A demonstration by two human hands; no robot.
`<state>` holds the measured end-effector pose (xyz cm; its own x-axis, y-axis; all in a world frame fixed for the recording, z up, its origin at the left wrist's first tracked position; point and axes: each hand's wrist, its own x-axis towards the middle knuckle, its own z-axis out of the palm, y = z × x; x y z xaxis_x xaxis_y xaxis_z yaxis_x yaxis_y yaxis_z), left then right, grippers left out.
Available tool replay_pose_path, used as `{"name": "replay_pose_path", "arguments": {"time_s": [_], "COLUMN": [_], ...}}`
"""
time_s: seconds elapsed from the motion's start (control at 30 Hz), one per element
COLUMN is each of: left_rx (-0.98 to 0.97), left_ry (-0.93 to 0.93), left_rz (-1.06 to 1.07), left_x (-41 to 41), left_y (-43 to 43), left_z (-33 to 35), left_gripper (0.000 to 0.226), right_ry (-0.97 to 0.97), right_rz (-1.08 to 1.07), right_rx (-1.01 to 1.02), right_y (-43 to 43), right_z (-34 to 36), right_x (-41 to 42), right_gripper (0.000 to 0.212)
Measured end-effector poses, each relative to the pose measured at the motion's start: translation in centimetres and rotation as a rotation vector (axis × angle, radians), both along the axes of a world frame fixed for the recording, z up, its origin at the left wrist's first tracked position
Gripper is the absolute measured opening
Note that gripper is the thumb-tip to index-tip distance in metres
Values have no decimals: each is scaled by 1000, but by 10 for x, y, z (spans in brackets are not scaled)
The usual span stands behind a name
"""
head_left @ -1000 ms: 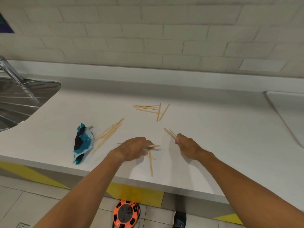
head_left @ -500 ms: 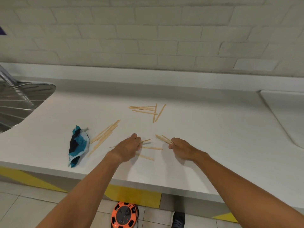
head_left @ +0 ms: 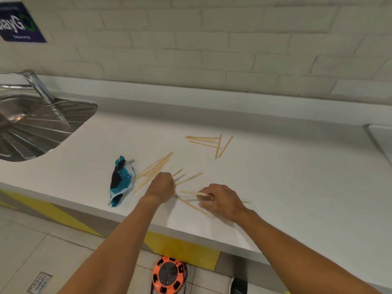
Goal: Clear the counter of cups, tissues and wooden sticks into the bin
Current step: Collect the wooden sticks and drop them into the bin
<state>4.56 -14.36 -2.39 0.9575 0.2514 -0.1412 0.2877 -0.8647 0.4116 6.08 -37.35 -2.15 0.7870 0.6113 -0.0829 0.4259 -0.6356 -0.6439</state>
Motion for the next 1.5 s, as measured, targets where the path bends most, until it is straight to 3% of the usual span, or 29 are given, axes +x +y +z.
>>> {"name": "replay_pose_path", "arguments": {"time_s": [0.2,0.33,0.67,0.73,0.83,0.97,1.1,1.2,1.33,1.5], "left_rx": [-5,-19,-25,2,-157,-464,-370,-273,-263,-247], "left_ry": [25,16,143,170,139,121,57,38,61,93], "left_rz": [-6,-71,-77,-109,-132,-110,-225,-362,-511,-703], "left_x": [-6,-13,-2,-2,-3,-6,0,5,8,6], "left_y": [12,18,12,10,1,-23,-53,-87,-146,-233], "left_z": [-5,-6,-2,0,9,26,29,33,36,39], "left_gripper": [12,24,8,14,23,15,31,41,43,38], "right_ry": [58,8,-64,-90,-47,75,140,178,156,177], "right_rz": [173,124,134,117,-1,-180,-331,-537,-885,-1071], "right_rx": [-98,-39,-259,-264,-224,-166,-54,47,141,214], "right_y": [22,19,-9,-18,-36,-63,-96,-128,-180,-257], "right_z": [2,-1,-3,-3,-1,7,15,14,24,40], "right_x": [9,16,34,33,32,29,16,2,-29,-82], "right_gripper": [36,13,10,10,17,18,11,22,19,19]}}
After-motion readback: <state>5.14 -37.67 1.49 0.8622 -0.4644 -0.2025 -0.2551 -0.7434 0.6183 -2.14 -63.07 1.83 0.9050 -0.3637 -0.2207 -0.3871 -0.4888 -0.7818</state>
